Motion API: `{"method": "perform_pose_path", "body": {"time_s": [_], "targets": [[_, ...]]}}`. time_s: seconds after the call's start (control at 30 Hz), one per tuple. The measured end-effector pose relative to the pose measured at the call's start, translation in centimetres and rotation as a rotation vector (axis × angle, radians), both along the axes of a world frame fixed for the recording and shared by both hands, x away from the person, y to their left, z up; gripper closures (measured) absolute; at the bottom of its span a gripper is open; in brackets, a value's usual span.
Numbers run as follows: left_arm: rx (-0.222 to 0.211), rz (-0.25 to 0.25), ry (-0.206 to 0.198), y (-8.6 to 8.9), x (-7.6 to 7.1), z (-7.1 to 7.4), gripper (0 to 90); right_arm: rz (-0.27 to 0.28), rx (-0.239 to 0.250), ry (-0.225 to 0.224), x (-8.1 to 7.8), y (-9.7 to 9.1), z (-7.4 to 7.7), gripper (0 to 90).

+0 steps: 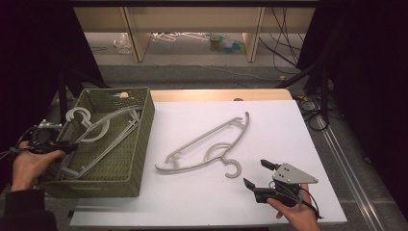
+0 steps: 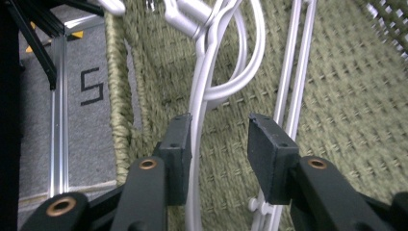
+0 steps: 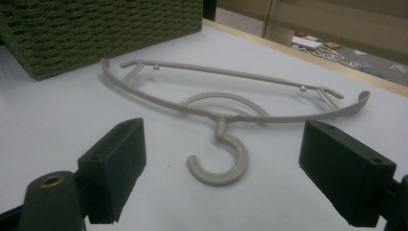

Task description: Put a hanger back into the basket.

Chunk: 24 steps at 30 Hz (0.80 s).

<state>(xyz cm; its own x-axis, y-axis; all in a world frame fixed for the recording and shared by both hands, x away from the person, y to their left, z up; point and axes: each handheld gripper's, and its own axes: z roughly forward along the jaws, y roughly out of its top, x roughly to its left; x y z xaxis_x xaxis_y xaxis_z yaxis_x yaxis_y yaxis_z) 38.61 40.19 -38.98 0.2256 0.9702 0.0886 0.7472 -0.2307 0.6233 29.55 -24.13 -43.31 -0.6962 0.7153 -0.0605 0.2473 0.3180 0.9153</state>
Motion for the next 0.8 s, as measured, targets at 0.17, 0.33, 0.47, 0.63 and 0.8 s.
{"method": "perform_pose_path", "body": {"time_s": [0.17, 0.33, 0.47, 0.63, 0.8], "targets": [[-0.072, -0.03, -0.067, -1.2, 0.0, 1.0, 52.7, 0.001, 0.002, 0.001, 0.0, 0.0, 0.0, 17.7], [-0.117, -0.108, -0.094, -3.0, 0.1, 2.0, 44.4, 0.001, 0.002, -0.001, 0.0, 0.0, 0.0, 17.7], [-0.215, -0.15, -0.147, -5.1, 0.4, 2.5, 37.6, 0.003, 0.002, -0.002, 0.0, 0.0, 0.0, 17.7], [-0.287, -0.211, -0.197, -7.8, 0.3, 3.2, 34.3, -0.001, 0.01, -0.003, 0.0, 0.1, 0.0, 17.7], [-0.291, -0.243, -0.241, -10.1, -0.2, 4.1, 32.8, 0.002, 0.008, -0.001, 0.0, 0.1, 0.0, 17.7]]}}
